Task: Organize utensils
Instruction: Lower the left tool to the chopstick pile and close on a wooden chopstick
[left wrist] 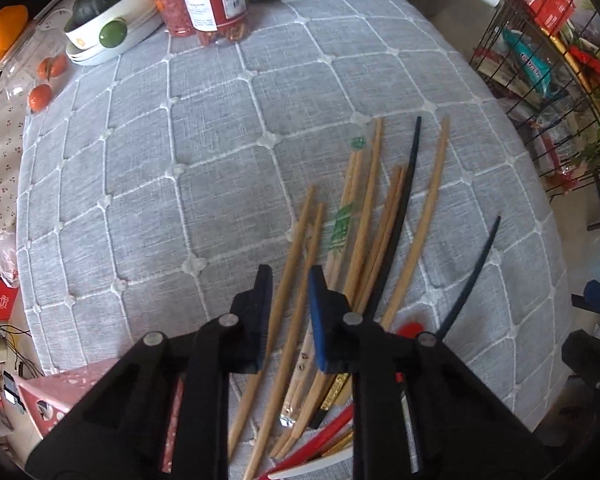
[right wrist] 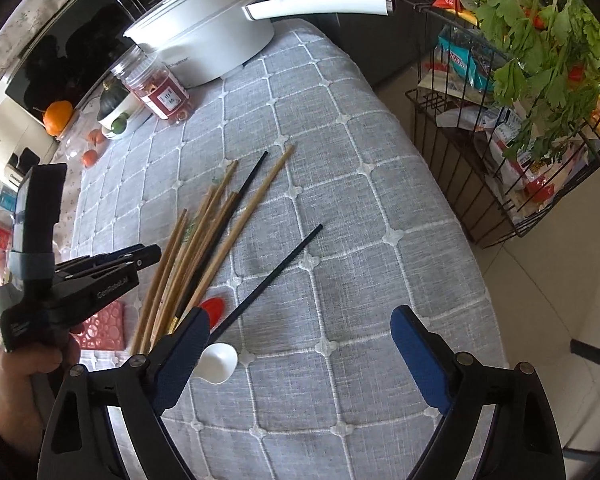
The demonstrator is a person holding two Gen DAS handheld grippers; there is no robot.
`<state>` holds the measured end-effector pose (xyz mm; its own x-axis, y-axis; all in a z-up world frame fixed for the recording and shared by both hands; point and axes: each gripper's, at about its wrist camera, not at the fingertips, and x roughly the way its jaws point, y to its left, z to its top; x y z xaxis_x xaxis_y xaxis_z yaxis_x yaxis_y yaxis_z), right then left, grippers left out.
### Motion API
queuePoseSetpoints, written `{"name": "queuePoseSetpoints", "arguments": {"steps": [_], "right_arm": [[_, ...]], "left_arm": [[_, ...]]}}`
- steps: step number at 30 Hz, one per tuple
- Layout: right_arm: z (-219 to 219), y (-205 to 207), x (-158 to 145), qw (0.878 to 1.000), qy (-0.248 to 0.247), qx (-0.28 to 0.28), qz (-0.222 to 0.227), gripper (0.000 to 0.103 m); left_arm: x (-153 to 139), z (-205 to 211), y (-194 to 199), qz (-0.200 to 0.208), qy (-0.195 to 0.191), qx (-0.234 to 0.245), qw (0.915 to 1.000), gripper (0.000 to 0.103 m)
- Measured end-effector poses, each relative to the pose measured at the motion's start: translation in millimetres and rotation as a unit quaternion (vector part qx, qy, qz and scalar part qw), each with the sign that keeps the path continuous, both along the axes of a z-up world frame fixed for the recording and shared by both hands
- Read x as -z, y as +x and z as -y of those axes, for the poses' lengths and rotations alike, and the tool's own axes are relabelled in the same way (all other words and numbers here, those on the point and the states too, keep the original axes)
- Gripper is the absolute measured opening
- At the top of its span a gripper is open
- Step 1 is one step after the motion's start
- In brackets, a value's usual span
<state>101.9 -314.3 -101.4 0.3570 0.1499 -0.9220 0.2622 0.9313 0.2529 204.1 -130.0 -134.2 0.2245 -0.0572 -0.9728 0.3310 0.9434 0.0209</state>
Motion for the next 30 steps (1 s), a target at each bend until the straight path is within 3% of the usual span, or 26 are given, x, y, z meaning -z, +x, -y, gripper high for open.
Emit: {"name": "queuePoseSetpoints", "arguments": {"steps": [6, 13, 16, 22, 30], "right_arm": [[6, 8, 11, 1.0, 0.002, 0.006, -0.016, 0.093], [11, 16, 31, 0.999, 0.013, 0.02, -0.043, 0.093], [9, 23, 43, 0.998, 0.027, 0.03, -0.054, 0.093], [-10, 43, 60, 0.996, 0.023, 0.051, -0.065, 0.091], [-44, 56, 74, 0.991, -0.068, 0.071, -0.09, 0.071]], "left_arm": [[18, 4, 4, -0.011, 0.029, 0.002, 0.9995, 0.012], [18, -1, 5, 0.001, 0.024, -0.004, 0.9997, 0.009], [5, -7, -7, 0.023, 0.012, 0.011, 0.9996, 0.009], [-48, -23, -55, 0.091, -0.02, 0.039, 0.9949, 0.008], [-99, -41, -103, 0.159, -0.061, 0.055, 0.9838, 0.007]]}}
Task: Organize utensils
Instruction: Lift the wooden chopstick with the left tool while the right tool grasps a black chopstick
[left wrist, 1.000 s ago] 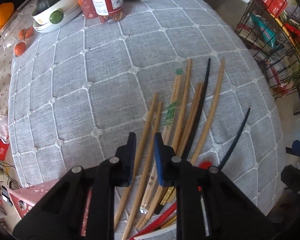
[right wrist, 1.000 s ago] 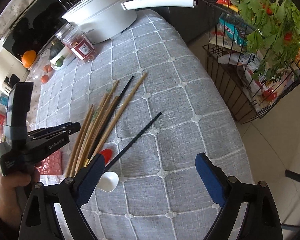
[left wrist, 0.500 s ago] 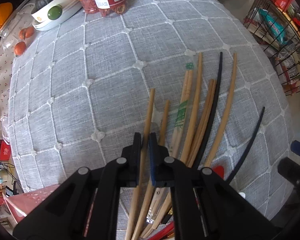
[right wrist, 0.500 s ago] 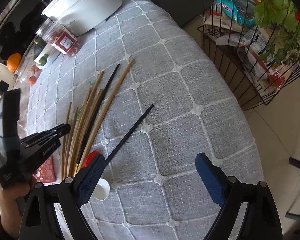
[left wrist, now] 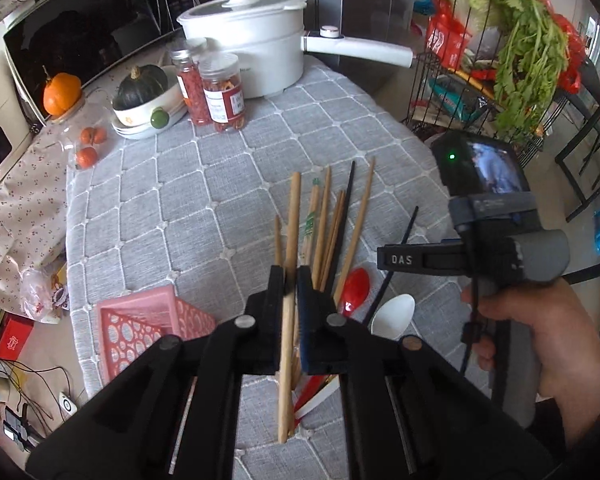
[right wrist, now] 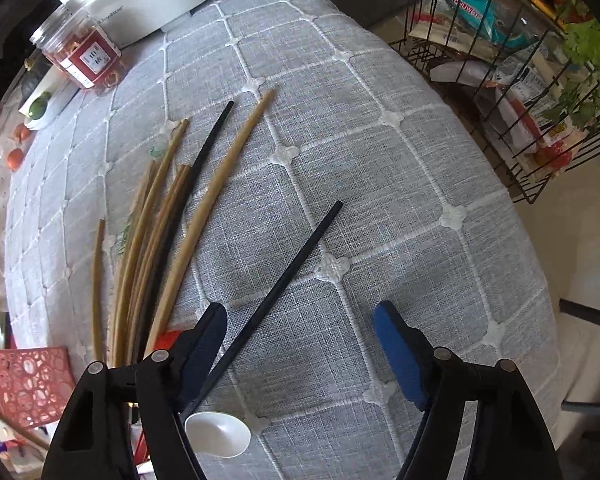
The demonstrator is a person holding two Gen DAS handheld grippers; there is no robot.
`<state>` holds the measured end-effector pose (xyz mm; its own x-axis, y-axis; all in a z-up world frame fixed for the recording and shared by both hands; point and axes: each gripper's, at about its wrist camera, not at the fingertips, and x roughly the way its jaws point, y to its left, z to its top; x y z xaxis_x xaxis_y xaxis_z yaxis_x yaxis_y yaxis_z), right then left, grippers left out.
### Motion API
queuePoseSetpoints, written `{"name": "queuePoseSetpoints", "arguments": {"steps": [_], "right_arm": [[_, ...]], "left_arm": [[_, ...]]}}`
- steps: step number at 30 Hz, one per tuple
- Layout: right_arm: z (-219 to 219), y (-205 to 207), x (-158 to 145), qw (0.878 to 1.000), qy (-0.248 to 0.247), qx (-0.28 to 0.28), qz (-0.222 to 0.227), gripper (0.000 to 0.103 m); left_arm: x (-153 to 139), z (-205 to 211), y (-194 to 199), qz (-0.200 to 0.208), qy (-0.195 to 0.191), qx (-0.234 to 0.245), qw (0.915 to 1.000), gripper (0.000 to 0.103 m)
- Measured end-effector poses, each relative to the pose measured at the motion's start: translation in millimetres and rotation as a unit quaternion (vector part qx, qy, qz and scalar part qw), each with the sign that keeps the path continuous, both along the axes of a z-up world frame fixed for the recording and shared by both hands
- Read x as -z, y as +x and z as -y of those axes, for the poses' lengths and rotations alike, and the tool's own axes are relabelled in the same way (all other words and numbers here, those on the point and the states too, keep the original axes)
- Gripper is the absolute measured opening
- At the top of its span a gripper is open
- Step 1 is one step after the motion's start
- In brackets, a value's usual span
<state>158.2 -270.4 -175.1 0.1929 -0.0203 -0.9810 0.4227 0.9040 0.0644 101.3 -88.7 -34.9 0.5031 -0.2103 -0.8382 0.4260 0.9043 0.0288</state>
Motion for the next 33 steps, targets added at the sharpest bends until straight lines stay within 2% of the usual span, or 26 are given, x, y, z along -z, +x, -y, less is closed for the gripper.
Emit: {"name": "queuePoseSetpoints", "arguments": {"steps": [4, 5, 6, 8, 11, 12, 14, 19, 27, 33], "right_arm": [[-6, 3, 0, 0.999, -0.036, 0.016, 0.001, 0.054], [-6, 4, 0, 0.999, -0.039, 0.017, 0.005, 0.046], [-8, 5, -1, 0.999, -0.04, 0.016, 0.008, 0.038], [-10, 8, -2, 0.999, -0.044, 0.011, 0.011, 0.031], [-11, -1, -7, 0.998, -0.05, -0.006, 0.023, 0.016], [-9, -5, -9, 0.999, -0.031, -0.008, 0.031, 0.013], [-7, -7, -9, 0.999, 0.008, -0.008, 0.039, 0.01], [-1, -14, -29, 0.996, 0.037, -0.022, 0.081, 0.009], [-9, -53, -91, 0.98, 0.041, -0.071, 0.183, 0.007], [-22, -85, -128, 0.965, 0.03, -0.107, 0.236, 0.007]], "left_arm": [[-5, -16, -8, 0.023, -0.021, -0.015, 0.9994, 0.007], [-5, -20, -12, 0.029, -0.026, -0.021, 0.999, 0.007], [-5, -25, -13, 0.035, -0.031, -0.026, 0.9986, 0.007], [-5, -32, -16, 0.043, -0.042, -0.032, 0.9977, 0.007], [-6, -39, -17, 0.044, -0.051, -0.032, 0.9972, 0.007], [-6, -41, -16, 0.044, -0.052, -0.033, 0.9971, 0.007], [-5, -47, -18, 0.047, -0.057, -0.034, 0.9967, 0.007], [-8, -57, -26, 0.053, -0.068, -0.037, 0.9956, 0.007], [-15, -69, -46, 0.067, -0.081, -0.029, 0.994, 0.007], [-26, -75, -60, 0.088, -0.088, -0.023, 0.992, 0.007]]}}
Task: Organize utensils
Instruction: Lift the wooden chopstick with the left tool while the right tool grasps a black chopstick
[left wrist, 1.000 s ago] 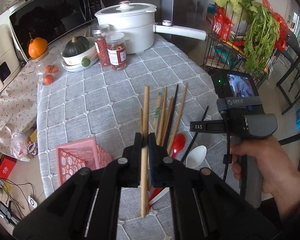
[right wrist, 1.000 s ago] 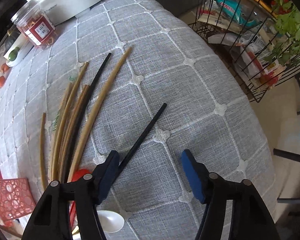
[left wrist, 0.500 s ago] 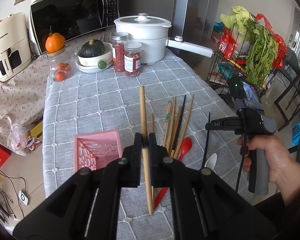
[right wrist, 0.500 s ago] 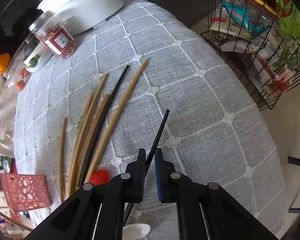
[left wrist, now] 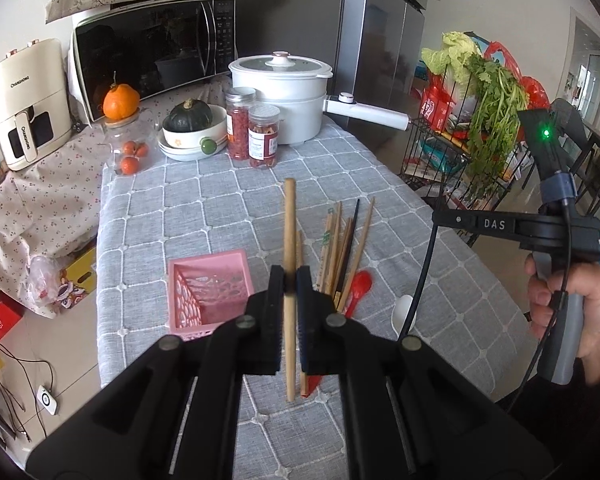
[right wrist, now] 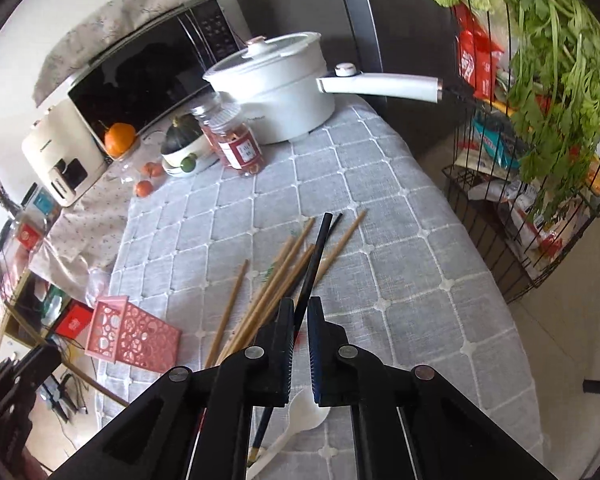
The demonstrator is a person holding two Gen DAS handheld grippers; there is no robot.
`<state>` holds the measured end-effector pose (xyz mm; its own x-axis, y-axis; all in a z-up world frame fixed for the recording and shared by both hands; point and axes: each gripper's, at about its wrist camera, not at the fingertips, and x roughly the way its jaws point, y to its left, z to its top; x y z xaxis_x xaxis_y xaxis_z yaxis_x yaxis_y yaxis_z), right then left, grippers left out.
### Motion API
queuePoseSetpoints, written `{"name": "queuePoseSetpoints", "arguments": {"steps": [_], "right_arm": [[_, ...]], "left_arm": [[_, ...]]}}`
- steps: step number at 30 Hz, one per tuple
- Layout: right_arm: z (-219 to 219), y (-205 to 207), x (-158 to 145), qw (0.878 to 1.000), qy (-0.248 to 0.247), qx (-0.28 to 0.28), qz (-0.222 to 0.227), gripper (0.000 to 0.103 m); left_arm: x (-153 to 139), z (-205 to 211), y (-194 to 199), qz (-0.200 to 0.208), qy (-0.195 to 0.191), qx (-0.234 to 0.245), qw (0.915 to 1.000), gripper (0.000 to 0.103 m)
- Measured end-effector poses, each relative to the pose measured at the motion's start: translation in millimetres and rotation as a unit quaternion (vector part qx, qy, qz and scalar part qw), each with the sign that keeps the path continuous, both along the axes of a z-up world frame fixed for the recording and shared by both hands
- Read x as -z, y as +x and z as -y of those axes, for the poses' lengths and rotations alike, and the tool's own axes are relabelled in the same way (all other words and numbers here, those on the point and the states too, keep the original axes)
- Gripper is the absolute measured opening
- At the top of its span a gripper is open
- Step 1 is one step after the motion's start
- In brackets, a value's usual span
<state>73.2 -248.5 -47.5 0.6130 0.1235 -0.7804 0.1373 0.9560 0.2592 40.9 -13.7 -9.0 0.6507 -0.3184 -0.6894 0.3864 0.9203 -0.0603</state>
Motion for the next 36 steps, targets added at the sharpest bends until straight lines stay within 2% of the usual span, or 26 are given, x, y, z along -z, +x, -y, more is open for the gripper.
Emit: {"name": "queuePoseSetpoints", "arguments": {"steps": [10, 20, 23, 25, 26, 27, 29, 32, 34, 36], "right_arm": [[-28, -37, -50, 0.995, -0.032, -0.036, 0.088, 0.004], [-27, -43, -84, 0.989, 0.006, -0.064, 0.131, 0.004], [-16, -32, -73, 0.992, 0.023, -0.063, 0.106, 0.005], [-3, -14, -50, 0.997, 0.034, -0.048, 0.058, 0.009], [3, -5, -37, 0.998, 0.035, -0.041, 0.03, 0.022], [8, 4, -23, 0.999, 0.033, -0.037, 0.002, 0.04], [16, 25, 5, 0.998, 0.028, -0.02, -0.048, 0.052], [24, 49, 43, 0.995, 0.016, 0.003, -0.095, 0.052], [25, 63, 68, 0.992, 0.008, 0.018, -0.126, 0.047], [27, 70, 89, 0.988, 0.007, 0.028, -0.15, 0.036]], "left_arm": [[-29, -8, -14, 0.047, -0.031, 0.004, 0.9984, 0.007], [-51, -18, -18, 0.079, -0.063, -0.006, 0.9949, 0.007], [-46, -18, -15, 0.063, -0.068, -0.003, 0.9957, 0.007], [-39, -17, -13, 0.046, -0.07, 0.004, 0.9964, 0.007], [-36, -17, -12, 0.039, -0.071, 0.007, 0.9967, 0.007], [-33, -16, -12, 0.032, -0.071, 0.009, 0.9969, 0.007], [-30, -15, -11, 0.023, -0.071, 0.013, 0.9971, 0.007], [-25, -12, -10, 0.015, -0.067, 0.015, 0.9975, 0.007], [-23, -11, -10, 0.009, -0.065, 0.017, 0.9977, 0.007], [-20, -11, -9, 0.004, -0.063, 0.019, 0.9978, 0.007]]}}
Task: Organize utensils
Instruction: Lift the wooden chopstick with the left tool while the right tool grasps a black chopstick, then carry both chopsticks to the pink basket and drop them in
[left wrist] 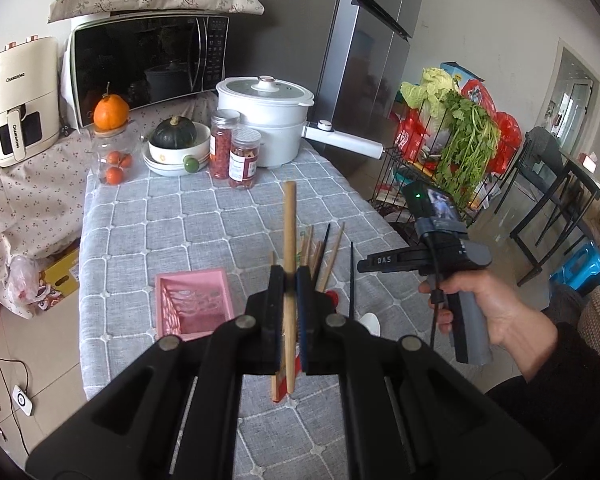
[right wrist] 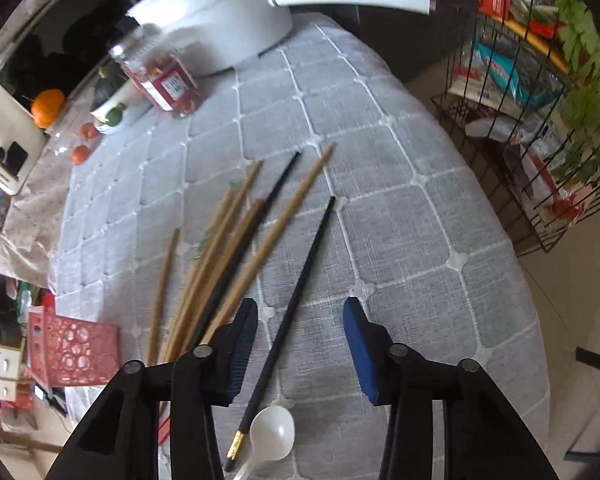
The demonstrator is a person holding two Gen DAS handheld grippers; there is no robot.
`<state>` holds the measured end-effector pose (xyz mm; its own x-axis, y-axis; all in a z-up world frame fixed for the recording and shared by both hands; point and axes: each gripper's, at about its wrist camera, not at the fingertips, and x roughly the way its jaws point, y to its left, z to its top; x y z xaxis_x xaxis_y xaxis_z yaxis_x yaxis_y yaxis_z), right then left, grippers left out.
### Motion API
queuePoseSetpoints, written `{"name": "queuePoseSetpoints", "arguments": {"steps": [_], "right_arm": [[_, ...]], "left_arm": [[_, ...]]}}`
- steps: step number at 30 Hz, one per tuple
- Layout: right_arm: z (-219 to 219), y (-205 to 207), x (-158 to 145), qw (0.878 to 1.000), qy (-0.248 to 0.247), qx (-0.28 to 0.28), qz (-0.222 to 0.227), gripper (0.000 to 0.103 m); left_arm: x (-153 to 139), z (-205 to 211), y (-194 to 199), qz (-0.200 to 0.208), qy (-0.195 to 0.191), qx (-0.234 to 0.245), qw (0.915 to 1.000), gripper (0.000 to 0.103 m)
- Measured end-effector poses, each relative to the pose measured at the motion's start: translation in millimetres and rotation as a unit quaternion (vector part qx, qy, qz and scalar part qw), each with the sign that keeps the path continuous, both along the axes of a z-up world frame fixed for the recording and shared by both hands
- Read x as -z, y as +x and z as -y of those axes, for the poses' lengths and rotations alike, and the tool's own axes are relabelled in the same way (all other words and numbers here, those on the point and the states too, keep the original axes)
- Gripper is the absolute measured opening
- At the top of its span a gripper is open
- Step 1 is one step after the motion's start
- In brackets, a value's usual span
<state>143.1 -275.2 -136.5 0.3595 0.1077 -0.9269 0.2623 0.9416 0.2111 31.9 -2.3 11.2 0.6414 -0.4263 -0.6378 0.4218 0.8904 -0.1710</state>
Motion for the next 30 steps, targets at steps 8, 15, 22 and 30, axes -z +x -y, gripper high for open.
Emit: {"name": "queuePoseSetpoints", "arguments": {"steps": [8, 15, 22, 30], "right_arm": [[-17, 21, 33, 0.999, -0.02, 0.0, -0.036, 0.03], [-38, 25, 35, 0.994, -0.1, -0.003, -0.04, 0.01], [-36, 17, 20, 0.996, -0.084, -0.012, -0.004, 0.007], [-32, -18, -54, 0.992, -0.061, -0.025, 0.11, 0.006]], "left_arm": [[9, -2, 2, -0.016, 0.013, 0.003, 0.9998, 0.007], [15, -3, 4, -0.024, 0.024, 0.002, 0.9994, 0.007], [16, -5, 6, -0.021, 0.027, -0.008, 0.9994, 0.007], [13, -7, 6, -0.013, 0.025, -0.012, 0.9995, 0.007]]}}
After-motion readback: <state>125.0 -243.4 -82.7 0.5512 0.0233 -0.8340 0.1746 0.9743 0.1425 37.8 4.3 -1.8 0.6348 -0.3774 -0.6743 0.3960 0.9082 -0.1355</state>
